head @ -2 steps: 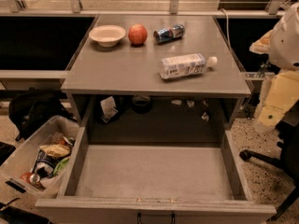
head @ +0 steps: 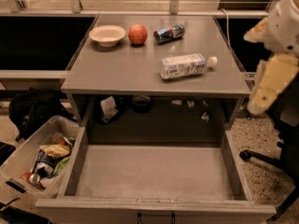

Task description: Place blue plastic bottle into top drawer

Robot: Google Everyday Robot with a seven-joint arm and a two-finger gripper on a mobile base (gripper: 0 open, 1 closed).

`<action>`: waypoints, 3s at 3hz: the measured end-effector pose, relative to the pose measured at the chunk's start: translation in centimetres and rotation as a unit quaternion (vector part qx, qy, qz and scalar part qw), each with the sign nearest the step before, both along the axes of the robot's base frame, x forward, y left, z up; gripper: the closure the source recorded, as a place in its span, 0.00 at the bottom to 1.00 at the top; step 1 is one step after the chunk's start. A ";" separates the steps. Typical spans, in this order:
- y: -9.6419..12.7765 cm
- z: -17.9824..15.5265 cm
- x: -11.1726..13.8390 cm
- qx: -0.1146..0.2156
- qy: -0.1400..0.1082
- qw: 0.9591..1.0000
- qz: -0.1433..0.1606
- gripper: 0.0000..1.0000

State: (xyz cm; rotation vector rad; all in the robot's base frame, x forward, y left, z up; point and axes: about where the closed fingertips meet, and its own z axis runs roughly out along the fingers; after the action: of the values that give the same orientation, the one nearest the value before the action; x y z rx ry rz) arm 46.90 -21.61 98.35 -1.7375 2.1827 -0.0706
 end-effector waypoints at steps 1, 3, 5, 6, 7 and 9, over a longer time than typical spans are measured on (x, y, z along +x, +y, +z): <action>0.1 1.2 5.1 0.025 -0.013 0.999 0.026 0.00; 7.0 -4.2 17.1 0.090 0.043 0.986 0.130 0.00; 9.7 -2.7 22.8 0.130 -0.017 0.981 0.144 0.00; 9.7 -2.7 22.8 0.130 -0.017 0.981 0.144 0.00; 9.6 -2.8 23.5 0.133 -0.028 0.982 0.134 0.00; 9.5 -11.7 24.0 0.181 0.045 0.975 0.123 0.00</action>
Offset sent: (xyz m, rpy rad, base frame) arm 0.2993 0.0788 0.0924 0.2997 -0.1381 0.3745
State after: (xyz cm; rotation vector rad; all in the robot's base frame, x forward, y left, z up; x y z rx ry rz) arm 70.88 -12.08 86.68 -1.8021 1.8713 0.4477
